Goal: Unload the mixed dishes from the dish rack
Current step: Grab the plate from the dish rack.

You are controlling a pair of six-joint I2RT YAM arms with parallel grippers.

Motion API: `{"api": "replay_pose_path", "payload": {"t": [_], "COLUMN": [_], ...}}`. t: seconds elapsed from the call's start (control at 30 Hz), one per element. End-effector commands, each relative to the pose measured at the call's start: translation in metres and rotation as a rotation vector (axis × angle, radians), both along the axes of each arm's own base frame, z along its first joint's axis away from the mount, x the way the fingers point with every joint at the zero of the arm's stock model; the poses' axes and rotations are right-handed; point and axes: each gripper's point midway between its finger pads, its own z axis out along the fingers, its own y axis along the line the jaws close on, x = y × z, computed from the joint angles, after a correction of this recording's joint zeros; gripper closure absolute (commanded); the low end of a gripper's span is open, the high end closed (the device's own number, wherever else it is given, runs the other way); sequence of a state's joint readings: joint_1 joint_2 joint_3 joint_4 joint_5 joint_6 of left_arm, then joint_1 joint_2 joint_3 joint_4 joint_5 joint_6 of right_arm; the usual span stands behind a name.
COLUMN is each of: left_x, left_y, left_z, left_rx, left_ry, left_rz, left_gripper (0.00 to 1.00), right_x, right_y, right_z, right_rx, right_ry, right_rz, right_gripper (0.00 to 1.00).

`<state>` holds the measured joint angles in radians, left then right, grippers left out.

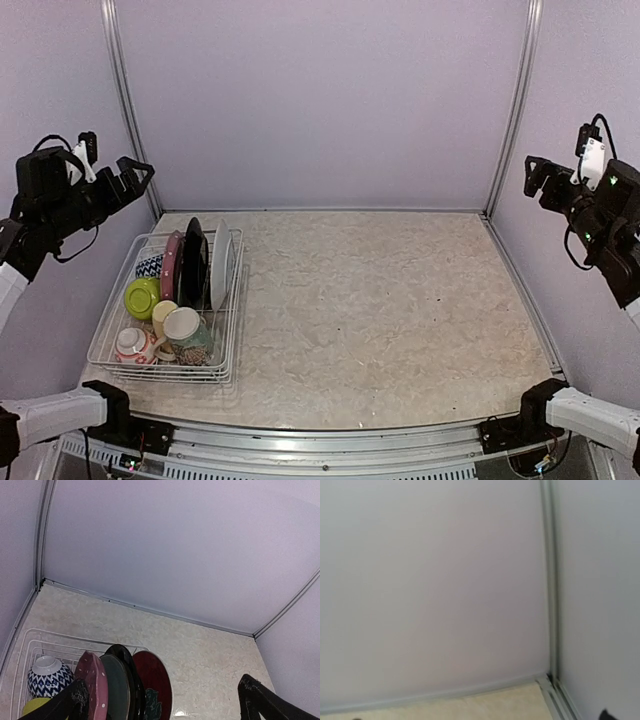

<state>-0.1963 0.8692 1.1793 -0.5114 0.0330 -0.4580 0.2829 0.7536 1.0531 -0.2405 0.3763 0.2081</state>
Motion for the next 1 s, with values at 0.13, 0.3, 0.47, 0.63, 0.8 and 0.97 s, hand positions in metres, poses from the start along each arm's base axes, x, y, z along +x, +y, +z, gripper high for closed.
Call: {"api": "replay_pose_path", "payload": {"t": [0.13, 0.3, 0.47, 0.63, 0.8, 0.97], "left_x": [0.026, 0.039, 0.044, 0.047, 0.053, 0.061], "left_y": [-0.017, -0.025, -0.047, -0.086, -0.12, -0.116], "left_z": [-0.044, -0.079, -0.103, -0.12, -0.132, -0.145], "left_rx": [-0.099, -0.118, -0.111, -0.076, -0.015, 0.104], "left_ry": [0.245, 0.415, 0.55, 0.636, 0.677, 0.7], "left_rz": [-0.09, -0.104, -0.16, -0.245, -0.268, -0.157], "left_gripper": [0.01, 0.01, 0.01, 0.04, 0.16, 0.26], "right_x": [0.025, 0.037, 0.042, 0.049, 0.052, 0.049], "right_y": [-0.011, 0.002, 0.01, 0.041, 0.062, 0.082], "right_z": [-0.068, -0.108, -0.139, -0.171, -0.189, -0.193], "right_rx": [-0.003, 0.011, 0.061, 0.092, 0.115, 0.111], "right_ry": [0.268, 0.399, 0.497, 0.607, 0.66, 0.664], "right_rz": [-0.019, 0.068, 0.106, 0.263, 0.351, 0.426], "right_gripper": [0.0, 0.0, 0.0, 0.0, 0.0, 0.0]}}
